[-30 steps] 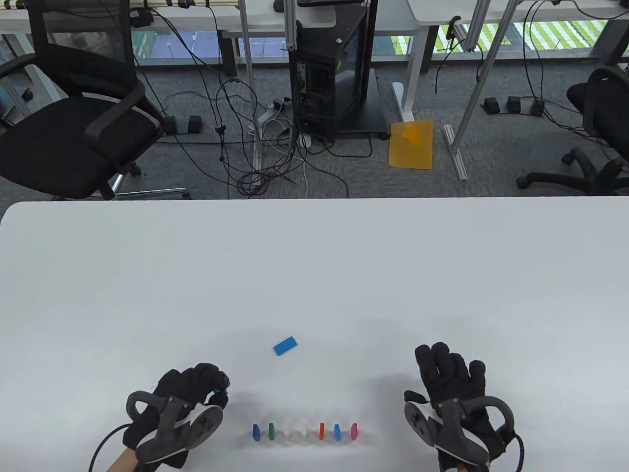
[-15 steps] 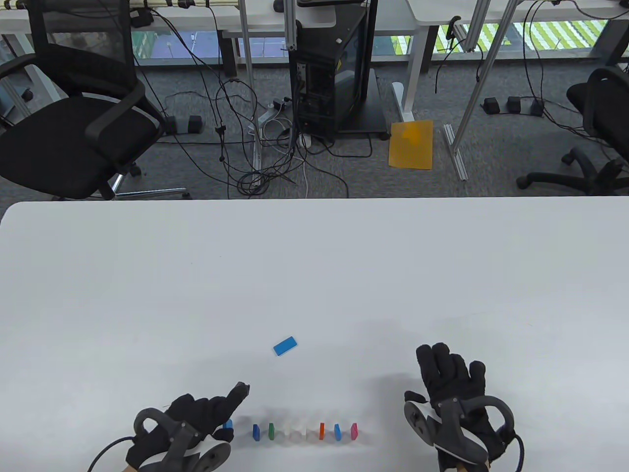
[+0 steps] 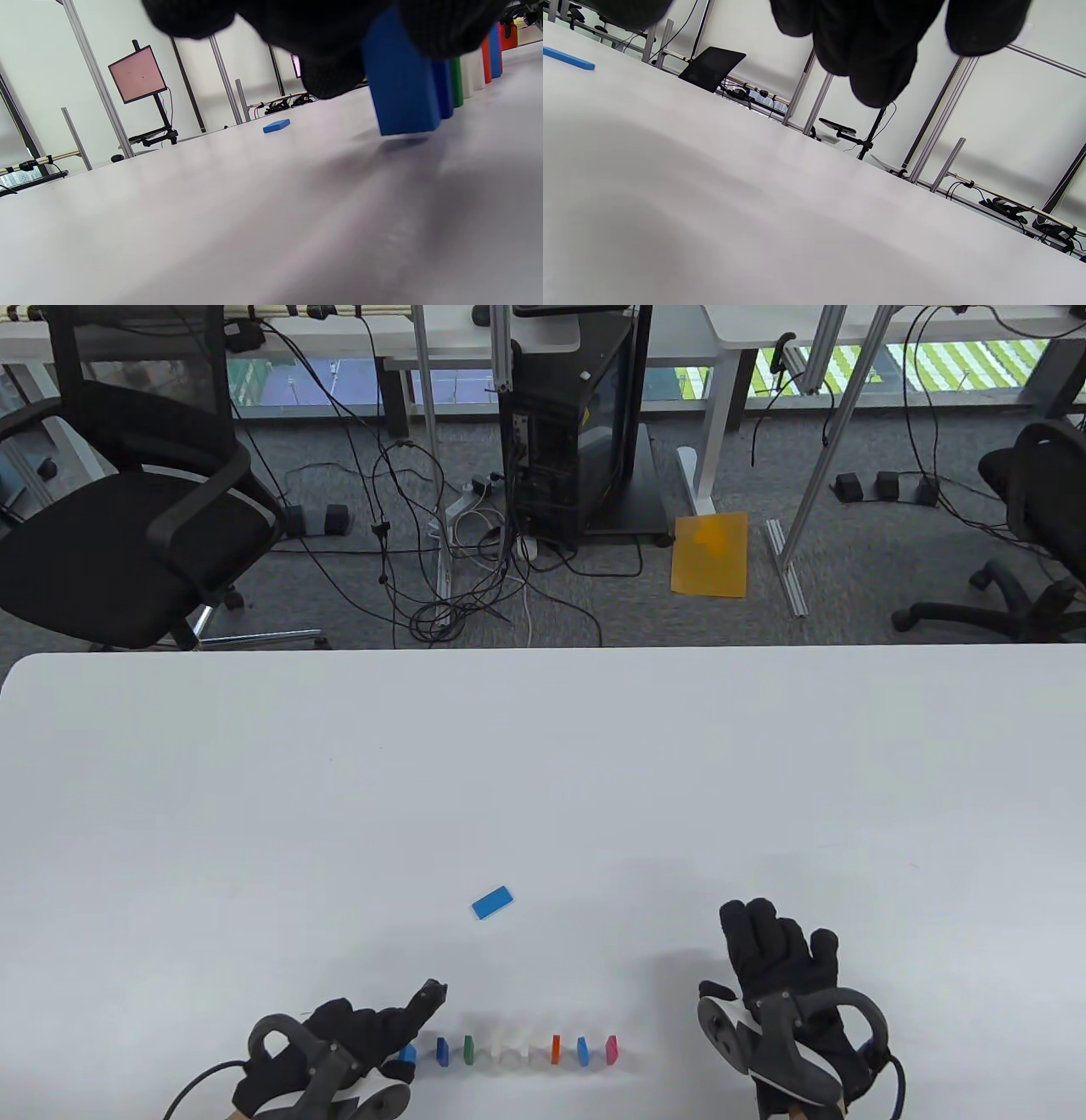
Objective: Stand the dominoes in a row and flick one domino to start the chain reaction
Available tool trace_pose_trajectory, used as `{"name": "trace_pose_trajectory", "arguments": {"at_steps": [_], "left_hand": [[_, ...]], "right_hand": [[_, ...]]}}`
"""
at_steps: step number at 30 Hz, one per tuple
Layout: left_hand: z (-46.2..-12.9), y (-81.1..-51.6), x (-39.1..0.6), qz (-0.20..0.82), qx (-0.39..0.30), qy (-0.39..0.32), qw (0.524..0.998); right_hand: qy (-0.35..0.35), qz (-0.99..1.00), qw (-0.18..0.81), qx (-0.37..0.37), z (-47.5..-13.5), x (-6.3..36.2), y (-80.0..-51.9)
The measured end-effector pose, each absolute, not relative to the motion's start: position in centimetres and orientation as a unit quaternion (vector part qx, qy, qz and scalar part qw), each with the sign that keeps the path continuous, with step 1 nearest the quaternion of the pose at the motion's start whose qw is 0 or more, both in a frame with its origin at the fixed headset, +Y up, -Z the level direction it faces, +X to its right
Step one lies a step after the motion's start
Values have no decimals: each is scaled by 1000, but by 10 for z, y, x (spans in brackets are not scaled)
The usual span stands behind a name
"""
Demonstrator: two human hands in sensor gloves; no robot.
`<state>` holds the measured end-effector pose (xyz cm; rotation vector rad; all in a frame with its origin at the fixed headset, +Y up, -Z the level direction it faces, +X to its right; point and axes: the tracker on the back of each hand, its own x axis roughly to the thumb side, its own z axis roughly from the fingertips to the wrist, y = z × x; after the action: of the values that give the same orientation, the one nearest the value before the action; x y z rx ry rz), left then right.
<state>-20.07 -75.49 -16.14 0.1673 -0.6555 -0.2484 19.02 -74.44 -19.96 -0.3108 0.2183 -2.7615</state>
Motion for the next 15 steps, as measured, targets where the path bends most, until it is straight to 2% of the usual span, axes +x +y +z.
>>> {"name": "trace_pose_trajectory", "arguments": {"at_steps": [15], "left_hand": [[-160, -756, -194, -143, 93, -323, 931]], "right_hand": [[72, -975, 176, -111, -200, 190, -744]]}}
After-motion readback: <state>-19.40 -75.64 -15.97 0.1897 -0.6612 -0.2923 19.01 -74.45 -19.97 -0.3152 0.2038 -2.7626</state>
